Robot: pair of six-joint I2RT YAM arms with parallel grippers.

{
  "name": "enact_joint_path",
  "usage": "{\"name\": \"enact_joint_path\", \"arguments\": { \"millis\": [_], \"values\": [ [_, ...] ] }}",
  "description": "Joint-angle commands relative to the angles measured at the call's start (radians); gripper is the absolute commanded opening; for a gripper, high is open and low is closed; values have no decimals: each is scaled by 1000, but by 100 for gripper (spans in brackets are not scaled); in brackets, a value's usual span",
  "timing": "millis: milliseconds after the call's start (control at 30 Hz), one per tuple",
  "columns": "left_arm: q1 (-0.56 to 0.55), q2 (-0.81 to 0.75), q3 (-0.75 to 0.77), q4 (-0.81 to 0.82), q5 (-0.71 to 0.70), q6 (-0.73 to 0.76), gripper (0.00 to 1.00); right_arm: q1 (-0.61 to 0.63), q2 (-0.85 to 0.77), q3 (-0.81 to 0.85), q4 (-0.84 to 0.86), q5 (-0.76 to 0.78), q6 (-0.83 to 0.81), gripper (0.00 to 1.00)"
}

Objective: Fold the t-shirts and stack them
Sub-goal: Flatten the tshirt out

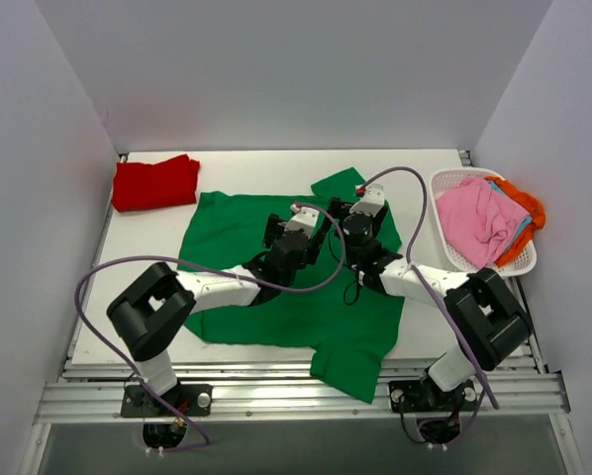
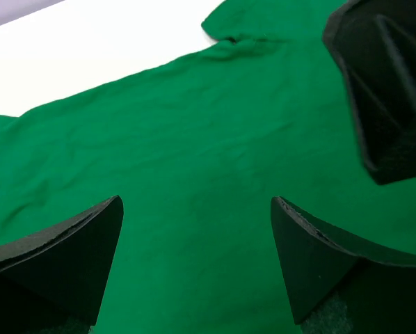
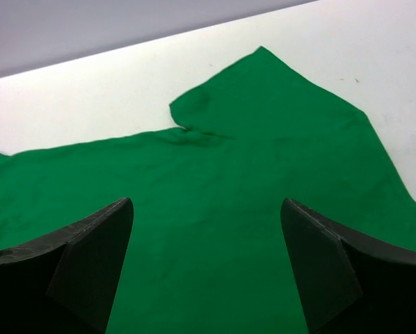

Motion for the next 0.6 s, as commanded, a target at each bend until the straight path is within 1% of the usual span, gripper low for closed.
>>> {"name": "enact_joint_path", "arguments": {
  "millis": [0, 67, 100, 200, 300, 400, 433, 467, 500, 533, 567],
  "values": [
    [-71, 39, 75, 38, -177, 78, 95, 1, -51, -17, 98, 55, -44, 83],
    [-100, 79, 87, 45, -216, 85, 96, 7, -43, -20, 106, 61, -49, 83],
    [-126, 93, 88, 56, -229, 119, 96, 10, -43, -23, 104, 67, -46, 83],
    [-158, 130, 76, 108, -289, 168, 95, 15, -46, -48, 122, 78, -39, 83],
    [-167, 142, 62, 142, -341, 183, 95, 15, -63, -78, 165, 96, -45, 82],
    [-180, 150, 46, 188, -441, 182, 95, 15, -84, -120, 214, 119, -52, 83],
    [-201, 146, 29, 272, -485, 189, 95, 15, -98, -138, 225, 133, -61, 83],
    [-215, 141, -3, 361, -481, 218, 95, 15, -104, -149, 237, 141, -64, 83],
    [-230, 136, -96, 459, -477, 249, 94, 15, -110, -163, 274, 150, -64, 83],
    [-259, 133, -149, 575, -478, 275, 94, 15, -120, -196, 300, 180, -67, 84],
    [-270, 138, -199, 807, -466, 315, 94, 15, -120, -213, 355, 196, -68, 86]
  ]
}}
